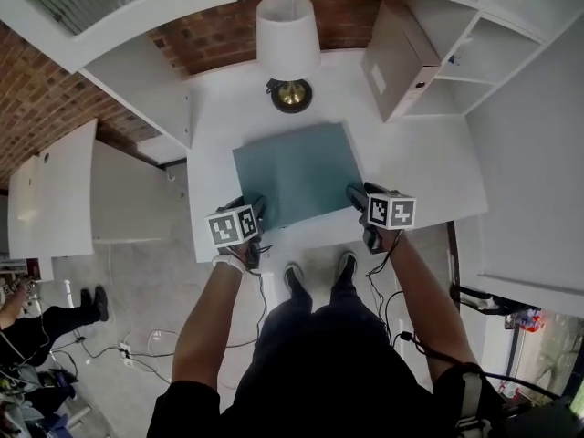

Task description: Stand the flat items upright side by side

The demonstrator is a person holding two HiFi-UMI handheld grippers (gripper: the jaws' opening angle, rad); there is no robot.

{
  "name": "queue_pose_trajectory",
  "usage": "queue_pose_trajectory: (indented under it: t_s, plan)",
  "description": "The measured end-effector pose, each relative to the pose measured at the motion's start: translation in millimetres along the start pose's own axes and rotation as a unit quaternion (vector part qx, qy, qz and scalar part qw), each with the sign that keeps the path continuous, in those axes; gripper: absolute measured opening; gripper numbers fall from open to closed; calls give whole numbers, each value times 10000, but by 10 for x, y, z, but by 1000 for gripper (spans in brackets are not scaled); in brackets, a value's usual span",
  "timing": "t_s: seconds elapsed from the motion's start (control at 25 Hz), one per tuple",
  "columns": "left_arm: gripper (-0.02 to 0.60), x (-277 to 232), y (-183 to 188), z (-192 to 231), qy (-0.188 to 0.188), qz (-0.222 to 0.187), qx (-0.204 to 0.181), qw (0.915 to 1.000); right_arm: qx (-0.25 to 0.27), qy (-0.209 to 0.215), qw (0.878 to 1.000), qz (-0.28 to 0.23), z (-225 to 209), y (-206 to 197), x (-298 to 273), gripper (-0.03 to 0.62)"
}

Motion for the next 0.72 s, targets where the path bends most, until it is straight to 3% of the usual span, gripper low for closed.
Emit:
queue_pose_trajectory:
  t_s: [0.12,0.4,0.52,0.72]
  plan:
    - [228,114,140,8,-38,-130,-288,9995,-215,-36,9997,-55,50,-146,71,235]
    - [221,446,509,-82,-565,-379,-752,9948,-559,-131,9980,-282,177,-487,219,260]
    - [221,585,627,-205,-413,-479,-1241,9903,-889,-16,9949,-479,221,-606,253,261]
    - [222,786,809,-536,-381,-465,-2167,9744,-1502,319,9847,-821,211,-820,328,261]
Point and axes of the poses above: the fingertips, and each gripper's own axes: x backward along the fingers, z to its left, y out of its top, the point moved 8 cm from there along x, backward along the fingers, and after that the axes turned 10 degrees about -x, right-handed, at the moved point
